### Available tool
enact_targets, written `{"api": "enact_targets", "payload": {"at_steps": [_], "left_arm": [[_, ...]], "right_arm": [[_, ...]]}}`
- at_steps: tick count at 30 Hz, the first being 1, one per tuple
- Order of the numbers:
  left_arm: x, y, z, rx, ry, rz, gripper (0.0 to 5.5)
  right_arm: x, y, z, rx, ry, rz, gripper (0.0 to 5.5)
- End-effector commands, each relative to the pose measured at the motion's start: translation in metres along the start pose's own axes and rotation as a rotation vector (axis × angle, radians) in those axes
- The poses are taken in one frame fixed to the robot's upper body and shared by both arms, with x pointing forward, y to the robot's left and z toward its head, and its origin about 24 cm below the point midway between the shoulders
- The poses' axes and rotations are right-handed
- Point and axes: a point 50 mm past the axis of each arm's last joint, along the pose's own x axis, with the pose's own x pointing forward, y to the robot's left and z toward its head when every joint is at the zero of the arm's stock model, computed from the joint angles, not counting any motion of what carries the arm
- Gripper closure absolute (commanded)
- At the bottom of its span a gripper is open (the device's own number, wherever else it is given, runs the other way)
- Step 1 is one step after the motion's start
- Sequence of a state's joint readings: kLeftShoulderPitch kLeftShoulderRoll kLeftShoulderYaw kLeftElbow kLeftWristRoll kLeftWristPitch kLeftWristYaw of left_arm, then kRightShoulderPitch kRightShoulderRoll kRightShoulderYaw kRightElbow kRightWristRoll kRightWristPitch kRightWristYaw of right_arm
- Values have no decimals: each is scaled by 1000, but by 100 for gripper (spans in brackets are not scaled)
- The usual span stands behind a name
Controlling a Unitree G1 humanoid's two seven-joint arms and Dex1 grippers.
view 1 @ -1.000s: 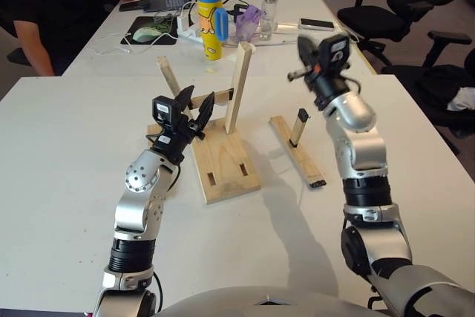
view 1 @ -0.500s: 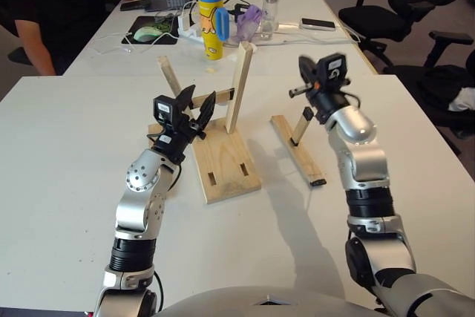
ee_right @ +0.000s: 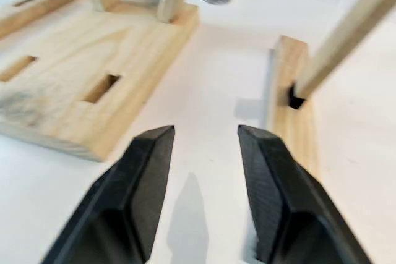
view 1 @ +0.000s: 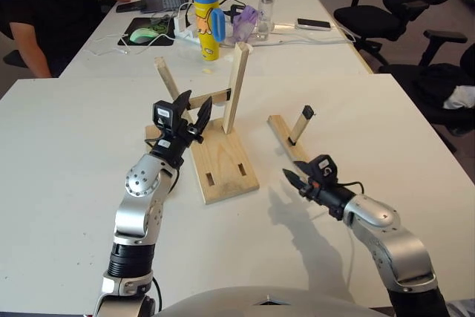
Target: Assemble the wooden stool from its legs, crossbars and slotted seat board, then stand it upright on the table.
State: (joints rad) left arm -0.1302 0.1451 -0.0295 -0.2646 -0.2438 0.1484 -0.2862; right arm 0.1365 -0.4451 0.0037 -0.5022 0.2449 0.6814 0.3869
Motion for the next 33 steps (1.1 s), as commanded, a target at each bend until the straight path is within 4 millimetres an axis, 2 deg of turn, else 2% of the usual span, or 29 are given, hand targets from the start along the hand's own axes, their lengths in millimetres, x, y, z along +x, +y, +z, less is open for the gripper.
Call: {"api": "enact_targets", "payload": {"at_steps": [1, 5, 8, 13, 17, 20, 25, 26, 29, 31, 33], "left_arm": [[-1, -1, -1, 9, 12, 10, 291], [1, -2, -2, 8, 12, 6, 291], [3, -2, -2, 4, 9, -8, 291], [-1, 4, -7, -15, 22, 3, 291], [-1, 4, -8, -13, 25, 7, 291], [-1, 5, -9, -12, 24, 13, 291], [7, 5, -8, -48, 27, -20, 291], [9, 5, -6, -68, 21, -37, 291], [15, 1, 0, -129, 14, -103, 291], [18, 0, 7, -166, 16, -151, 291], [20, -2, 14, -199, 21, -221, 291]], "right_arm": [[7, -20, 3, -12, 45, -84, 298], [25, -34, 4, -49, 110, -110, 233], [37, -38, -2, -59, 182, -62, 230], [43, -49, -12, -53, 302, 24, 230], [44, -59, -17, 19, 331, -16, 230], [47, -56, -14, 106, 311, 30, 268], [52, -60, -4, 18, 233, 11, 342], [54, -62, -1, 28, 199, -3, 342], [57, -72, 34, 121, -56, -77, 342], [52, -75, 72, 149, -293, -76, 342], [43, -67, 109, 178, -499, 24, 342]]}}
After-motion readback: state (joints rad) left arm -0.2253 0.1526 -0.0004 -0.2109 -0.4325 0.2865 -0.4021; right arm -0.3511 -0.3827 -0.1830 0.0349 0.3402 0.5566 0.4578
